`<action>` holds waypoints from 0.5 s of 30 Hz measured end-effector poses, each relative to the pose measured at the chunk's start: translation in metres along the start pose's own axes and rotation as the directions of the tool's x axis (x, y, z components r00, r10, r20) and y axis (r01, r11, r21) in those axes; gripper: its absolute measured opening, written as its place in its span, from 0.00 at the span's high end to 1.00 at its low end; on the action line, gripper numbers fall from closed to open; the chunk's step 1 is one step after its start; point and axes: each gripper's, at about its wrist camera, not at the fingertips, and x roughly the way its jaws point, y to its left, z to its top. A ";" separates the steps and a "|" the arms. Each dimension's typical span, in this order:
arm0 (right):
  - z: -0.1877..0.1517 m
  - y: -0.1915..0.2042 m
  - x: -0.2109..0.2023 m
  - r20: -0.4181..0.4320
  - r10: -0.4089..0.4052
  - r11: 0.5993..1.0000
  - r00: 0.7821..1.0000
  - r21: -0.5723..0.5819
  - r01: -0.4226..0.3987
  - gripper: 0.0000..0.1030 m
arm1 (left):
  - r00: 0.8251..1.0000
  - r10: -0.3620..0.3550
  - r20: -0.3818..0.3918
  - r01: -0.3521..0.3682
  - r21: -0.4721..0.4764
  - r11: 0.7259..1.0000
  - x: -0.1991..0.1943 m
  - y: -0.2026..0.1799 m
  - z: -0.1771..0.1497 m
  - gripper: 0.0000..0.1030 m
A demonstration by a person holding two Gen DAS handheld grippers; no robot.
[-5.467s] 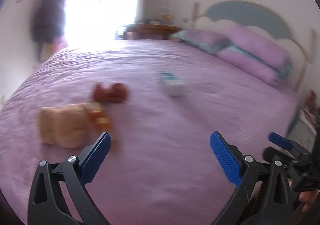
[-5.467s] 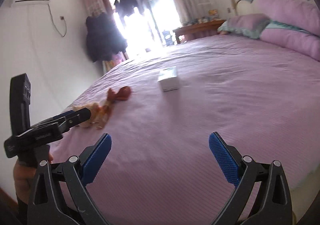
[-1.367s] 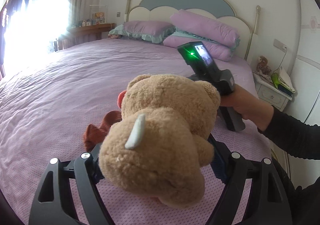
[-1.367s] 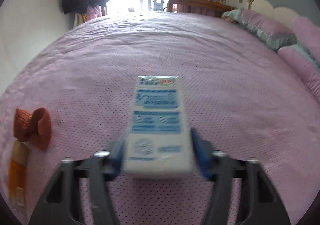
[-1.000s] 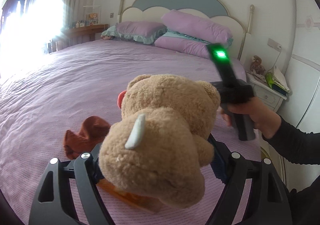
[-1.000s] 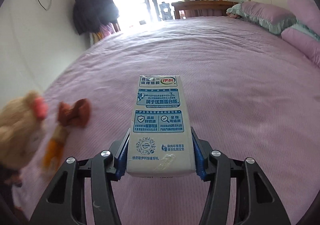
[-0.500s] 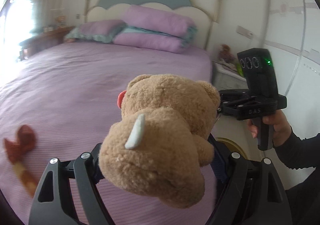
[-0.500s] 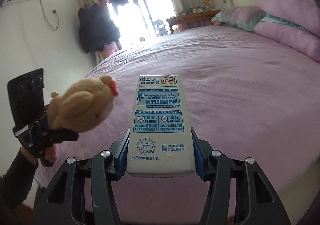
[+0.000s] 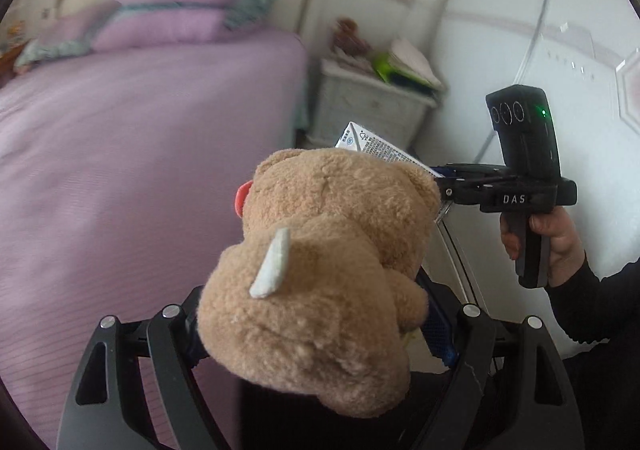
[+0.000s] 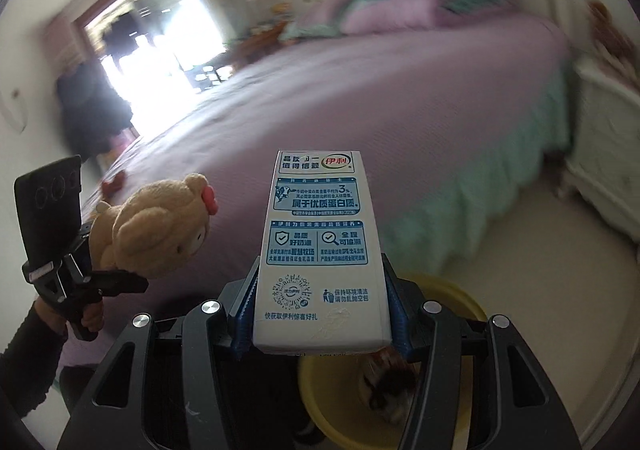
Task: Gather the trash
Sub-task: 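Carry teddy bear and milk carton over the yellow bin and open both tools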
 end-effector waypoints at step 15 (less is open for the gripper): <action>-0.064 -0.086 0.015 -0.130 -0.078 0.978 0.988 0.181 0.101 0.49 | 0.935 -0.030 -0.354 0.071 0.105 0.992 0.150 -0.044 0.009 0.08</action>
